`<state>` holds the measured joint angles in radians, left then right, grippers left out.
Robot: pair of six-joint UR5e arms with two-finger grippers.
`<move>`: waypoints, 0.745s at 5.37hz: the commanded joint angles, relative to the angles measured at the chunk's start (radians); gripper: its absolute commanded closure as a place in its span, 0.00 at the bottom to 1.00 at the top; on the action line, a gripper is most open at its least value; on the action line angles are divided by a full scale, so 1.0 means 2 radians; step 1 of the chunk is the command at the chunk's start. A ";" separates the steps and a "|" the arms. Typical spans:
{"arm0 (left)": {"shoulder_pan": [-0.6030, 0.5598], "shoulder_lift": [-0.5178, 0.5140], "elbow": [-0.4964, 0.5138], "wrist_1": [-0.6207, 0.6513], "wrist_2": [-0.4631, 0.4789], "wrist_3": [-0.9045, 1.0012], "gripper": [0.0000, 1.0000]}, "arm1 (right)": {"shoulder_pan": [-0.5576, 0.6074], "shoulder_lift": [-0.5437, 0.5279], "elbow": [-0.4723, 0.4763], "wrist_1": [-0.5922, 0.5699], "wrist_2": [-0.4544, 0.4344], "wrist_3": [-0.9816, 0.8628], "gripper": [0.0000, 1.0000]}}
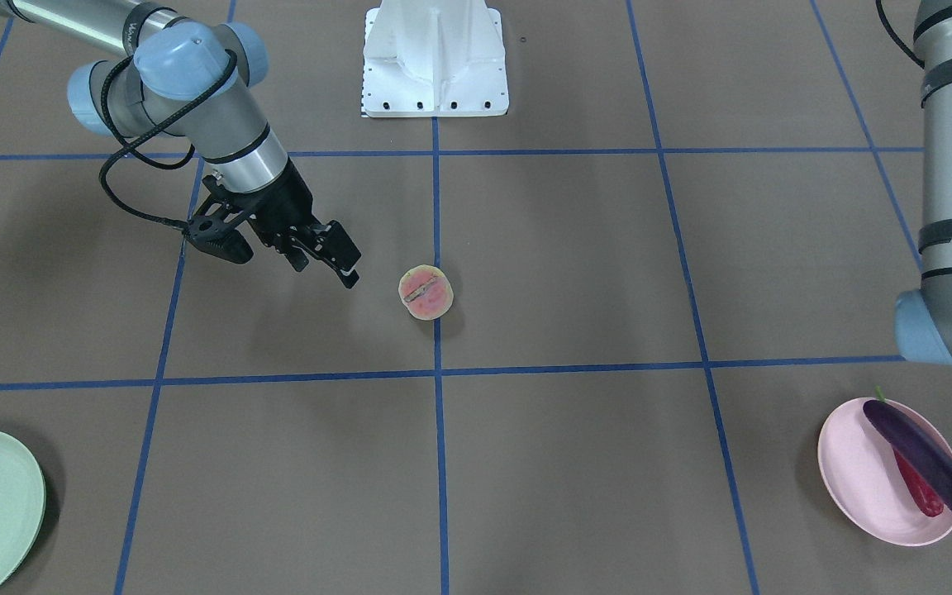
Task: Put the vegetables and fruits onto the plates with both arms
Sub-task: 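Lower the eggplant onto the pink plate while the right gripper reaches toward the peach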
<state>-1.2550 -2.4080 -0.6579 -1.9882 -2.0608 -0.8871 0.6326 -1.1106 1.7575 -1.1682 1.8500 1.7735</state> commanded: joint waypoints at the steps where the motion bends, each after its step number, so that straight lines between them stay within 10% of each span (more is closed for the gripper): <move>1: 0.020 -0.002 0.004 -0.018 0.004 -0.008 0.40 | -0.003 -0.005 0.000 0.000 -0.001 -0.001 0.00; 2: 0.028 0.000 0.008 -0.035 0.006 -0.011 0.11 | -0.003 -0.005 0.001 0.000 0.000 -0.002 0.00; 4: 0.028 0.001 0.007 -0.041 0.015 -0.014 0.00 | -0.002 -0.005 0.003 -0.001 -0.001 0.000 0.00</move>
<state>-1.2006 -2.4055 -0.6428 -2.0668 -2.0340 -0.9108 0.6291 -1.1204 1.7631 -1.1701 1.8505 1.7720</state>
